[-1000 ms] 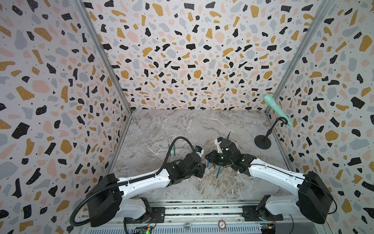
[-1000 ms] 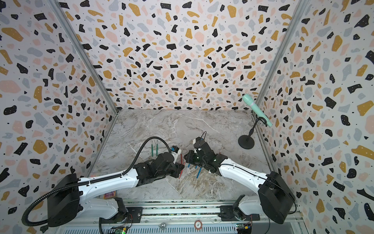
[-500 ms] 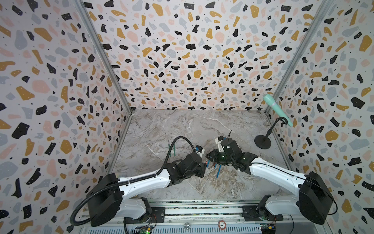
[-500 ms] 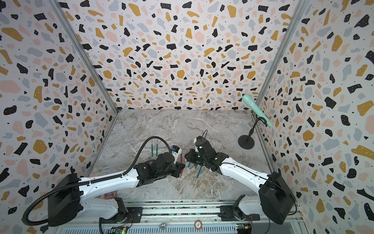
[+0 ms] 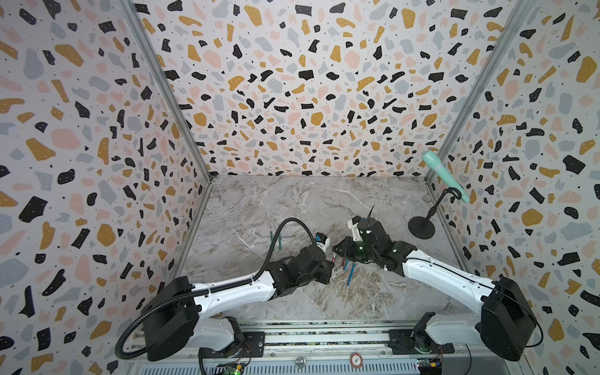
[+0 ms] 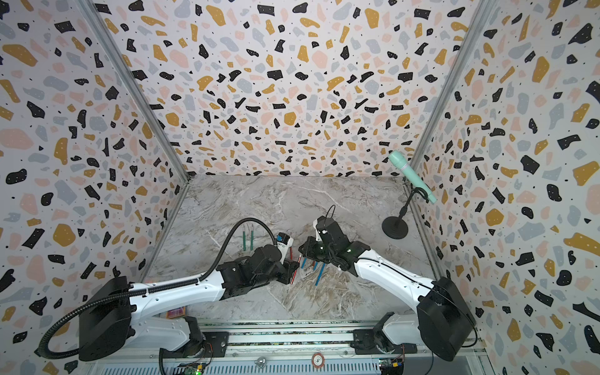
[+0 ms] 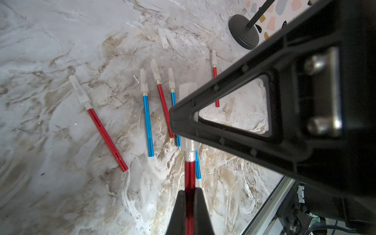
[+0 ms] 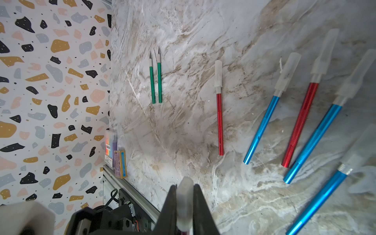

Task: Remove protective caps from carving knives
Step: Remove the protective sleeve from the carving knife.

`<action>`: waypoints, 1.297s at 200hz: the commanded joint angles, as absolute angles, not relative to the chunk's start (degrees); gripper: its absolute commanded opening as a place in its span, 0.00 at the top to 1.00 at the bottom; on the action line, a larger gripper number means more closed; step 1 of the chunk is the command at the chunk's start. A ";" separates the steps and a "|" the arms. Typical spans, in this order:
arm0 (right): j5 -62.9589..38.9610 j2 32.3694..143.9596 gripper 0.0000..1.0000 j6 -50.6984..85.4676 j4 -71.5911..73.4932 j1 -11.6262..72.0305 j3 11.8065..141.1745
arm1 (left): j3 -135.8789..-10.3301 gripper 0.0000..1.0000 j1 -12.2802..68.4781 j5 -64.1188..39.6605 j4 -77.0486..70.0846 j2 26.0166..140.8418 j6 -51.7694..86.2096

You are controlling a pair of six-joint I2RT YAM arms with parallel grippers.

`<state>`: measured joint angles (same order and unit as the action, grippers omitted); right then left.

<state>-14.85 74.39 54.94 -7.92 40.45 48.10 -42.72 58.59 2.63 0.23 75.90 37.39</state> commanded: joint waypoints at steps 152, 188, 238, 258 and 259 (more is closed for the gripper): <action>-11.72 72.78 1.00 52.63 -4.85 34.61 55.25 | -42.89 1.00 60.62 -1.23 8.24 77.68 36.91; -11.94 73.45 1.00 52.38 -5.00 33.80 55.46 | -42.63 1.00 60.90 -1.41 8.20 77.52 37.14; -12.29 74.35 1.00 51.85 -5.15 32.63 56.51 | -42.71 1.00 61.17 -1.06 8.52 77.51 37.15; -12.37 74.23 1.00 51.59 -5.68 32.07 56.56 | -43.13 1.00 61.17 -0.07 9.23 77.17 36.82; -12.34 74.20 1.00 51.55 -5.74 32.03 56.54 | -43.14 1.00 61.22 -0.03 9.27 77.13 36.82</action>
